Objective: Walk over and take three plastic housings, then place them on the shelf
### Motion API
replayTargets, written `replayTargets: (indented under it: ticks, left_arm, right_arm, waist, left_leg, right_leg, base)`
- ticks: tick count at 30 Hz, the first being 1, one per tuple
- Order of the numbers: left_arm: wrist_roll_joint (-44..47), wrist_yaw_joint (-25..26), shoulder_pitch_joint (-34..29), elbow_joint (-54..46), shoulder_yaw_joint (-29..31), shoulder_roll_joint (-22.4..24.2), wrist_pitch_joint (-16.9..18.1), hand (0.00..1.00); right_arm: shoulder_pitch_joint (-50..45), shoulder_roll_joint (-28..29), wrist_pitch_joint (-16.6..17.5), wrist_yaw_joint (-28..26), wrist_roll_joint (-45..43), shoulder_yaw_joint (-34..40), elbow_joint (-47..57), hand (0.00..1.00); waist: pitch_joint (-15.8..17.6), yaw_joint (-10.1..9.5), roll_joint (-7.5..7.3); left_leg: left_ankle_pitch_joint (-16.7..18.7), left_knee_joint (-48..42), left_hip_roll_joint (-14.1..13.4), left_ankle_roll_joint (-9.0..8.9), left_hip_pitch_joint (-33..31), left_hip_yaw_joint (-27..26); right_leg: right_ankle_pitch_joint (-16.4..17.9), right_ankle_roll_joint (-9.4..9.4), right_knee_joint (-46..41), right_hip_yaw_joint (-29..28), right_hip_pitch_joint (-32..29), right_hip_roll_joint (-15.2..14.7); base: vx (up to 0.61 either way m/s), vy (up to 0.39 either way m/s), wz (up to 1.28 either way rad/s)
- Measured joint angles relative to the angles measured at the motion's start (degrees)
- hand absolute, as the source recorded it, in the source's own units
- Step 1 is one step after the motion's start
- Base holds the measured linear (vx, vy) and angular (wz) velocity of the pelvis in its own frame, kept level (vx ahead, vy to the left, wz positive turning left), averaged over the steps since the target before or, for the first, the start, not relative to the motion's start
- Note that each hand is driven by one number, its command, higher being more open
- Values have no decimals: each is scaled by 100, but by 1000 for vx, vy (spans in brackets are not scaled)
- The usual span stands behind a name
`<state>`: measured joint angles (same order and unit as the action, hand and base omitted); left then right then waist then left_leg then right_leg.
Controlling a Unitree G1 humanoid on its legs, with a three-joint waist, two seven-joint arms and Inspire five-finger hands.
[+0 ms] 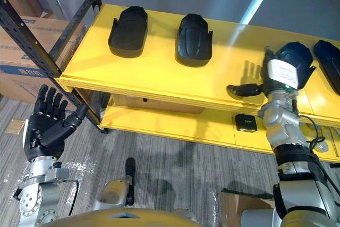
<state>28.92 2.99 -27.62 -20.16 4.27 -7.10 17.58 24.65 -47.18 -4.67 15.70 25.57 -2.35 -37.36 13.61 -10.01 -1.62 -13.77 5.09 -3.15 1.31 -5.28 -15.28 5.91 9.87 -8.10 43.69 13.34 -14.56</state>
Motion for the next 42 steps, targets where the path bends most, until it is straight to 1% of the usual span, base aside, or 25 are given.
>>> replayTargets:
  ticks: [2,5,6,8,11,15,16,19,21,22,23,25,27,29,32,34,36,37,38,39,40,41,42]
  left_arm:
    - [54,-35,0,0,0,1,0,100]
    - [224,-196,8,0,-4,0,0,100]
    - [224,-225,8,0,-5,1,0,100]
    - [223,-323,5,0,-14,0,0,100]
    - [223,-385,8,0,-13,0,0,100]
    - [222,-400,10,0,-13,-1,-1,100]
    - [222,-409,9,0,-12,-1,-1,100]
    - [221,-459,7,0,-10,-2,-2,100]
    - [223,-473,17,0,-1,-14,-1,100]
    - [225,-492,37,0,-1,-21,0,100]
    - [226,-499,66,0,-5,-39,2,100]
    - [225,-502,70,0,-13,-63,13,100]
    - [227,-510,158,0,-20,-78,27,100]
    - [228,-509,193,0,-9,-84,127,100]
    - [234,-508,170,0,-8,-138,179,100]
    - [233,-508,141,0,-12,-149,217,100]
    - [233,-511,108,0,-12,-163,222,100]
    - [237,-513,94,0,-12,-194,222,100]
    - [245,-519,99,0,-11,-213,222,100]
    - [247,-554,121,0,-11,-249,222,100]
    - [247,-581,129,0,-9,-263,226,100]
    - [247,-619,130,0,-10,-289,228,100]
    - [249,-619,132,0,-9,-303,228,100]
  right_arm:
    - [-1,-2,-232,-53,-510,319,-43,100]
    - [-1,-8,-363,-159,-1045,576,-191,100]
    - [-1,-8,-386,-170,-1089,612,-241,100]
    - [-1,-9,-520,-177,-1284,778,-331,100]
    - [4,-9,-602,-184,-1297,900,-446,100]
    - [50,-16,-680,-445,-1300,1040,-574,100]
    - [58,-16,-680,-521,-1298,1039,-576,100]
    - [266,-16,-673,-525,-1277,994,-772,100]
    - [407,-24,-672,-359,-1255,926,-797,100]
    - [588,-43,-672,-163,-1251,822,-800,100]
    - [812,-49,-670,96,-1240,702,-801,100]
    - [1093,-67,-655,465,-1218,550,-801,100]
    - [1308,-302,-545,791,-1109,405,-799,100]
    - [1487,-512,-431,946,-1016,309,-784,100]
    - [1784,-728,-141,1065,-1001,212,-675,100]
    - [1880,-734,-29,1086,-1001,152,-661,100]
    - [1898,-734,-3,1049,-920,70,-671,100]
    - [1897,-745,-7,936,-791,3,-694,100]
    - [1897,-791,-30,782,-792,-90,-696,100]
    - [1901,-917,-92,515,-794,-257,-721,100]
    - [1908,-975,-117,394,-796,-336,-760,100]
    - [1951,-1102,-230,58,-812,-508,-880,100]
    - [1999,-1131,-271,-73,-858,-572,-966,100]
  waist:
    - [-7,86,35]
    - [-16,126,76]
    - [-15,133,84]
    - [-6,170,147]
    - [-7,212,180]
    - [-4,230,176]
    - [0,229,179]
    - [29,223,197]
    - [53,223,207]
    - [146,224,222]
    - [274,220,230]
    - [347,201,216]
    - [456,136,230]
    - [498,58,231]
    - [509,51,226]
    - [511,54,223]
    - [512,56,225]
    - [525,62,229]
    - [549,62,229]
    - [602,62,232]
    - [634,57,239]
    - [693,31,246]
    - [741,22,248]
  left_leg:
    - [30,1,-8,-41,2,-10]
    - [38,1,-41,-41,25,-71]
    - [42,1,-47,-38,30,-78]
    - [59,1,-57,-15,35,-95]
    - [63,1,-57,-8,15,-98]
    - [53,0,-51,-21,-19,-97]
    - [50,-1,-48,-25,-23,-93]
    - [61,-1,-52,-13,-84,-54]
    - [49,-2,-68,-13,-177,-22]
    - [30,-5,-91,-21,-227,-5]
    - [8,-14,-112,-17,-250,4]
    - [-33,-20,-129,-26,-336,40]
    - [-112,-23,-118,-20,-369,118]
    - [-125,-25,-112,-33,-377,165]
    - [-170,-27,-66,-44,-380,260]
    - [-180,-28,-73,-59,-379,284]
    - [-186,-28,-75,-66,-378,291]
    - [-188,-27,-79,-69,-378,293]
    - [-187,-26,-77,-72,-379,293]
    - [-175,-25,-71,-86,-390,304]
    - [-150,-24,-72,-117,-399,311]
    - [-154,-24,-87,-120,-451,313]
    - [-154,-24,-93,-119,-454,310]
  right_leg:
    - [1,-1,-27,-16,-14,-5]
    - [8,-13,-60,-85,-46,-5]
    - [8,-13,-67,-98,-49,-5]
    - [21,-35,-77,-125,-62,-5]
    - [19,-32,-79,-127,-81,-5]
    - [10,-14,-83,-126,-113,-10]
    - [15,-17,-85,-124,-115,-12]
    - [55,-33,-135,-107,-173,-11]
    - [106,-76,-204,-100,-275,-8]
    - [137,-108,-267,-99,-341,-1]
    - [152,-100,-320,-105,-381,3]
    - [185,-93,-402,-108,-481,5]
    - [243,-115,-495,-117,-504,-6]
    - [290,-130,-536,-127,-503,-7]
    - [419,-129,-665,-157,-490,-52]
    - [440,-129,-693,-157,-490,-49]
    - [457,-121,-708,-157,-491,-50]
    - [469,-128,-730,-159,-499,-52]
    - [496,-110,-775,-168,-516,-71]
    - [540,-99,-852,-169,-543,-98]
    - [566,-110,-896,-170,-564,-110]
    - [598,-122,-991,-195,-656,-126]
    - [605,-123,-1008,-214,-672,-126]
  base:
    - [0,0,-2]
    - [0,0,-11]
    - [0,0,-10]
    - [-32,13,-5]
    - [-50,22,-1]
    - [-25,8,1]
    - [-35,9,2]
    - [-50,15,6]
    - [-54,17,6]
    - [-74,19,4]
    - [-77,18,2]
    - [-49,1,8]
    - [-28,-13,18]
    - [-21,-19,16]
    - [-22,-28,19]
    - [-31,-28,5]
    - [-60,-24,1]
    - [-68,-13,0]
    - [-81,3,2]
    - [-58,6,3]
    - [-97,13,3]
    - [-64,7,0]
    - [-93,9,-7]
